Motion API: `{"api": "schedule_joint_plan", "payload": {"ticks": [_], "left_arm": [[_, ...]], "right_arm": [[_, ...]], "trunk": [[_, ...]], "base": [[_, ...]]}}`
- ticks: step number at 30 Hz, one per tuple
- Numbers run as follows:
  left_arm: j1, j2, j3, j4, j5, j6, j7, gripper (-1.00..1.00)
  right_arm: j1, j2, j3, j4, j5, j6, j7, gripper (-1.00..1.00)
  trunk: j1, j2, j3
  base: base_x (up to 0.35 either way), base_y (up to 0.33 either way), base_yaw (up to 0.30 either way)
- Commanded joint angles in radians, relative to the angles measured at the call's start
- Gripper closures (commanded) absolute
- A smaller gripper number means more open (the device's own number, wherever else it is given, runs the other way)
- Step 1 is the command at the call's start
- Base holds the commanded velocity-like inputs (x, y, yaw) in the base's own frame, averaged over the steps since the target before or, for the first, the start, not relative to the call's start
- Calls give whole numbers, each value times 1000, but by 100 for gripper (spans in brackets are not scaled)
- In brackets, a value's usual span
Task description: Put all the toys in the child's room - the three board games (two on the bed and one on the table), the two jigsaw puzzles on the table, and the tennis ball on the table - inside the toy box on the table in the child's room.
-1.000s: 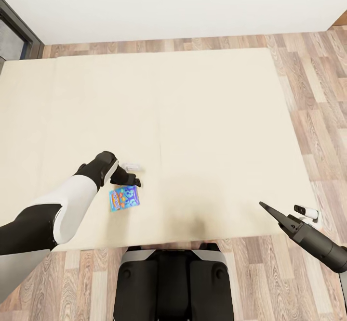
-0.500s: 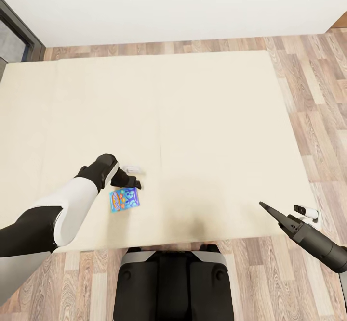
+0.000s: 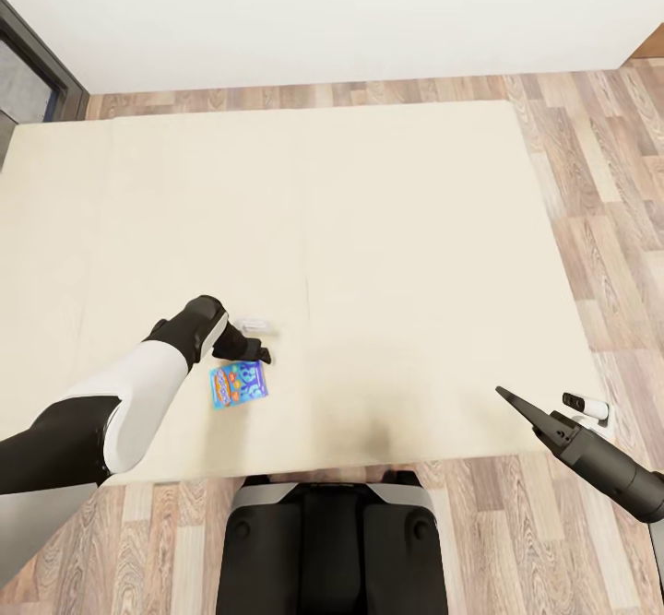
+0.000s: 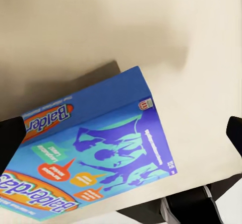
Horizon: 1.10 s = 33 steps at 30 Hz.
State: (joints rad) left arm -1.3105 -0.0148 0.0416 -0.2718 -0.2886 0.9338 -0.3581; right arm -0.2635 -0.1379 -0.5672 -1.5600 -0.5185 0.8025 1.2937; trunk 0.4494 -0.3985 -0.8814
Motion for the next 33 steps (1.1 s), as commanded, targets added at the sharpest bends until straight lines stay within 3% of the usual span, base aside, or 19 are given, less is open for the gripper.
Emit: {"api": "schedule_joint_plan", "payload": {"ticks": [1, 33], "left_arm": [[1, -1, 4, -1, -11, 4, -7, -100], [30, -2, 4, -1, -13, -21, -7, -100]], "right_arm": [[0, 0, 0, 0, -3, 7, 1, -100], [0, 0, 0, 0, -3, 4, 1, -100]], "trunk": [[1, -1, -1], [1, -1, 16]], "base": [[0, 0, 0], [0, 0, 0]]}}
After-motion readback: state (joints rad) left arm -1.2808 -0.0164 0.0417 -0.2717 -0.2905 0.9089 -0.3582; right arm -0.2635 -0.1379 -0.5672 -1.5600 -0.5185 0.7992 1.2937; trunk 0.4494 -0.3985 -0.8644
